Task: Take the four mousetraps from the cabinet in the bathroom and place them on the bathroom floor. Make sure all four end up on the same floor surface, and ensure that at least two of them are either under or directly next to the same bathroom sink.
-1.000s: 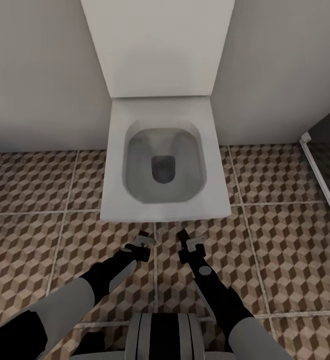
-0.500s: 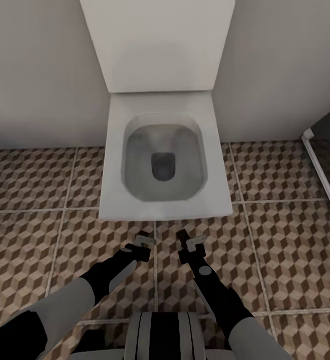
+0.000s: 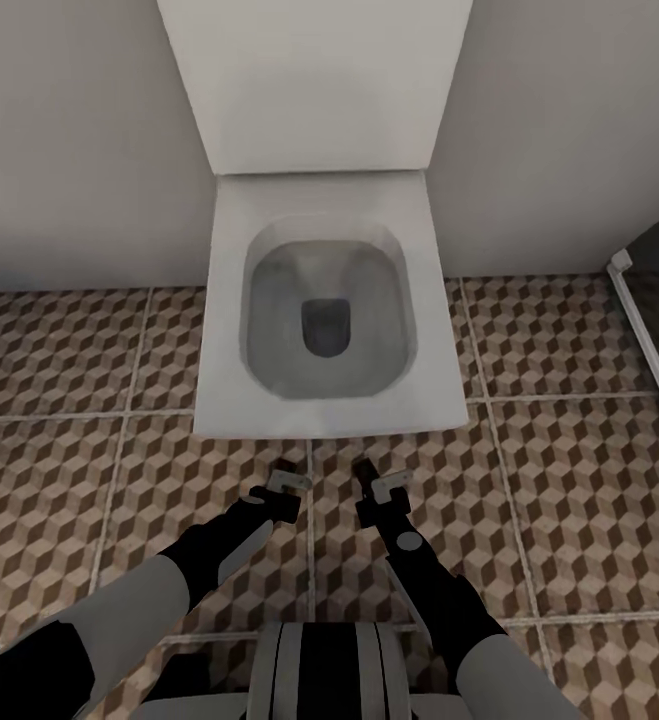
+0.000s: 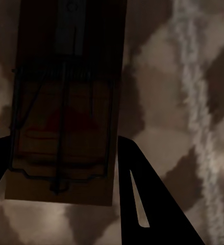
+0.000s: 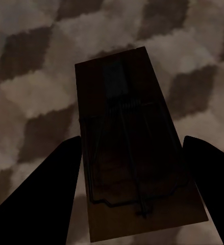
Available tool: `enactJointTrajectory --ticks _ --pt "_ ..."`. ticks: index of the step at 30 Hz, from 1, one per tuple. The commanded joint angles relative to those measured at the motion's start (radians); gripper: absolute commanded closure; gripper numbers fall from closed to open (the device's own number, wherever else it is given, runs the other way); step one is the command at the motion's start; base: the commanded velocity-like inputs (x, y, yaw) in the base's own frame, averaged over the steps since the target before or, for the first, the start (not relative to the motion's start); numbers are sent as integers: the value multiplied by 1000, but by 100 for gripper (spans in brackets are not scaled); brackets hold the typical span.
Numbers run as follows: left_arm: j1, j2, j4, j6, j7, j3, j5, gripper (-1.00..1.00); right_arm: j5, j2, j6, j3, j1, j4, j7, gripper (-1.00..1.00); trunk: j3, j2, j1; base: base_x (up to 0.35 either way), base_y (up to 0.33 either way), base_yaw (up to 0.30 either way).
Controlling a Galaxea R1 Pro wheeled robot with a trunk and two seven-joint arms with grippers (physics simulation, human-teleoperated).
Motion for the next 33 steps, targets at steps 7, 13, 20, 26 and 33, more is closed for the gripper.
enactJointTrajectory --ticks 7,13,20,26,33 --pt "0 1 0 3 7 -7 24 100 11 0 9 5 0 -2 -7 100 -3 0 0 0 0 0" --pt "0 1 1 4 7 -7 24 100 11 0 9 5 0 -1 -6 100 -3 0 0 0 0 0" --pt "0 1 1 4 7 -7 24 100 11 0 9 5 0 -1 -6 100 -3 0 0 0 0 0" --pt "0 1 1 3 8 -7 24 100 11 0 9 5 0 -1 -6 100 -3 0 0 0 0 0" --pt "0 0 1 4 9 -7 24 100 11 0 9 5 0 -1 -6 -100 -3 0 0 0 0 0"
